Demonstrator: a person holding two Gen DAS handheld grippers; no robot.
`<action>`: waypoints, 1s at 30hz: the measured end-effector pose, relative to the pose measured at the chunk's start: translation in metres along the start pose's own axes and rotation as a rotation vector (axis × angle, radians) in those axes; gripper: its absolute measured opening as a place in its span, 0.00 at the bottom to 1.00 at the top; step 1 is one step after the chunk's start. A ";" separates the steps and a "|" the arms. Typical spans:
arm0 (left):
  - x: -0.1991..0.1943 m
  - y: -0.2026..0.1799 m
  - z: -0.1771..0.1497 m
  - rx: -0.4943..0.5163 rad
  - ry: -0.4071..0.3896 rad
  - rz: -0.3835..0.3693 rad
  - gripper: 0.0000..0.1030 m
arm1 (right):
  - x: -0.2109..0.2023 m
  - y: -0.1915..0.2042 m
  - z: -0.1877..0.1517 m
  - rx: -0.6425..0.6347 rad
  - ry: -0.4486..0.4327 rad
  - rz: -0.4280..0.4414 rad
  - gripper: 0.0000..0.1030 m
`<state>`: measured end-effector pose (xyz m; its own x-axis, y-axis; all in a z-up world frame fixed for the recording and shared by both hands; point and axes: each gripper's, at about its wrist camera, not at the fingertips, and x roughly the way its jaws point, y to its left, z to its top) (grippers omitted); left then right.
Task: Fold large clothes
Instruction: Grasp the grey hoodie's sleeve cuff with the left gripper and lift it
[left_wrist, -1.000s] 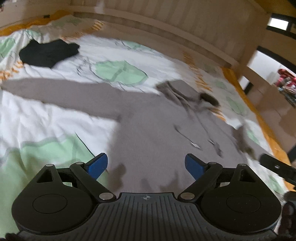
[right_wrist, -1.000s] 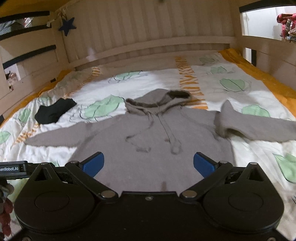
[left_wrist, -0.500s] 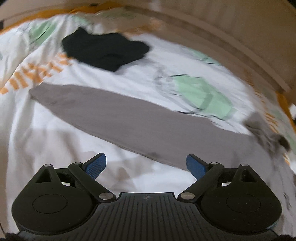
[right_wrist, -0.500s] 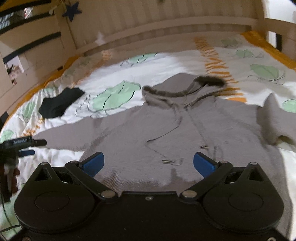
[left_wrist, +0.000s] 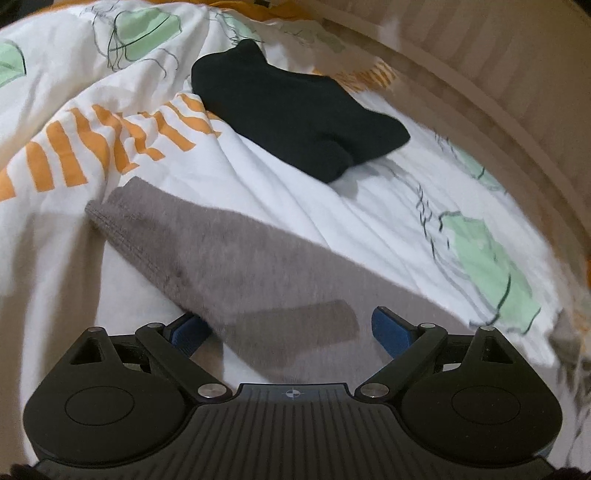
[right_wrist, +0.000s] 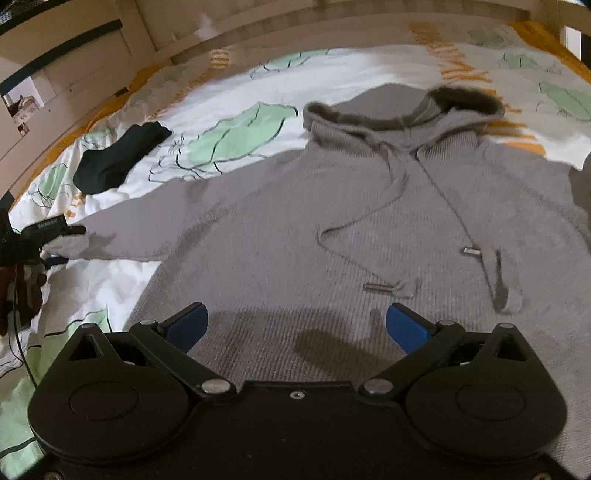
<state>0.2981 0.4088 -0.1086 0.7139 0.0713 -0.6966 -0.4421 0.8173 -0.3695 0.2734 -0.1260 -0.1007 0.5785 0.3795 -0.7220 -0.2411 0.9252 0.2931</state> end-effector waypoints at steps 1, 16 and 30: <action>0.003 0.003 0.003 -0.021 -0.003 -0.012 0.90 | 0.003 -0.001 -0.001 0.002 0.008 -0.002 0.99; -0.041 -0.039 0.035 0.054 -0.083 -0.012 0.07 | 0.032 0.019 -0.019 -0.192 0.062 -0.137 1.00; -0.144 -0.262 0.028 0.392 -0.143 -0.328 0.07 | -0.031 -0.028 -0.019 0.011 0.001 -0.028 0.92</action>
<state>0.3264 0.2006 0.1057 0.8596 -0.1694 -0.4821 0.0339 0.9603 -0.2769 0.2479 -0.1634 -0.0985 0.5842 0.3532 -0.7308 -0.2162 0.9355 0.2794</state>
